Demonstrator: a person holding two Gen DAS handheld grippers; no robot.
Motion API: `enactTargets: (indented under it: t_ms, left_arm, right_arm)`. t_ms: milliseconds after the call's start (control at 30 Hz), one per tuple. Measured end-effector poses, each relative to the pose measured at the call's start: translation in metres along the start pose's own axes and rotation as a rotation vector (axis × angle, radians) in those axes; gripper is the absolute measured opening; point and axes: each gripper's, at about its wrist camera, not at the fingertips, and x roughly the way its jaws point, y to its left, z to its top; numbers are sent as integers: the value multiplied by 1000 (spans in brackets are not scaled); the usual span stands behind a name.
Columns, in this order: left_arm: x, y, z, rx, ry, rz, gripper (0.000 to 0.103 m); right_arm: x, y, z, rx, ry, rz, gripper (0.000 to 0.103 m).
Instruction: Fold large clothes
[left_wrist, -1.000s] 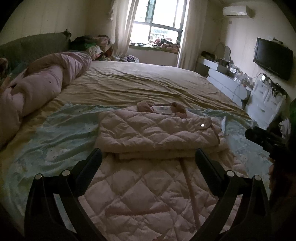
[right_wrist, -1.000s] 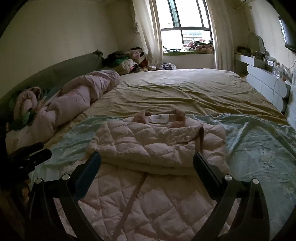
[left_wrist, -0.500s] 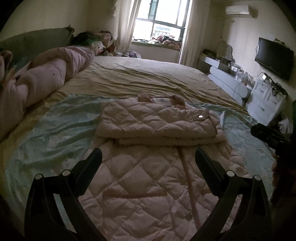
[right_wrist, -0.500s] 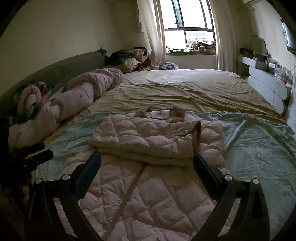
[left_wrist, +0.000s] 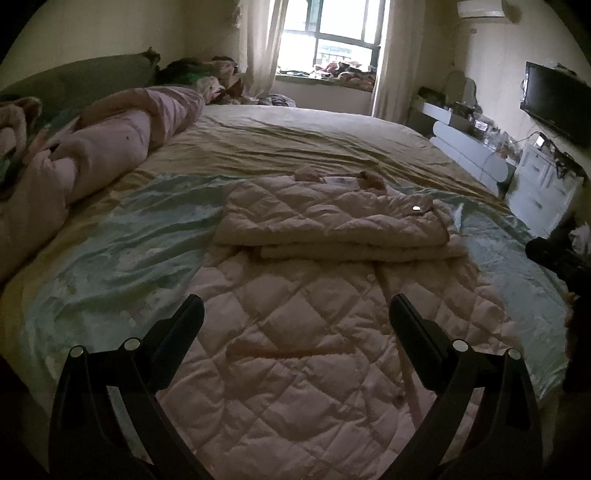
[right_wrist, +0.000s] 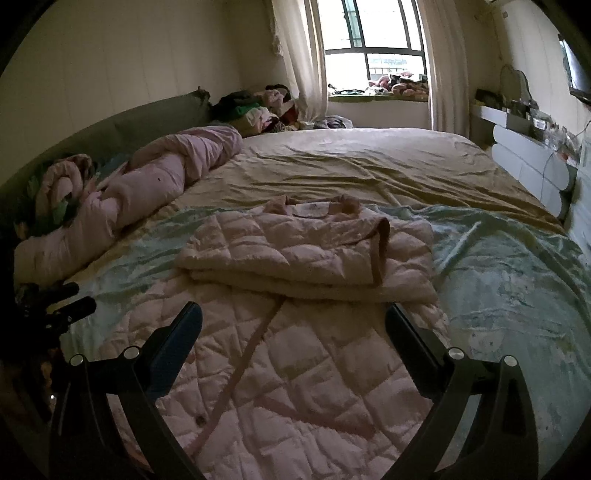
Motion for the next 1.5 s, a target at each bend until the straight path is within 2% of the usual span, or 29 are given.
enactTargets:
  t_ms: [333,1100,1500]
  left_arm:
    - [-8,16,-27,-33,27,46,94]
    - [-6,61,-85,-83,145,156,94]
    - [-3,104,-114,-168,214,190,94]
  right_arm:
    - [-2,-4,-21,-3,36,2,99]
    - [-1,-25,-70,19,137,-42,99]
    - [2,-41,-99,32,210,-58,99]
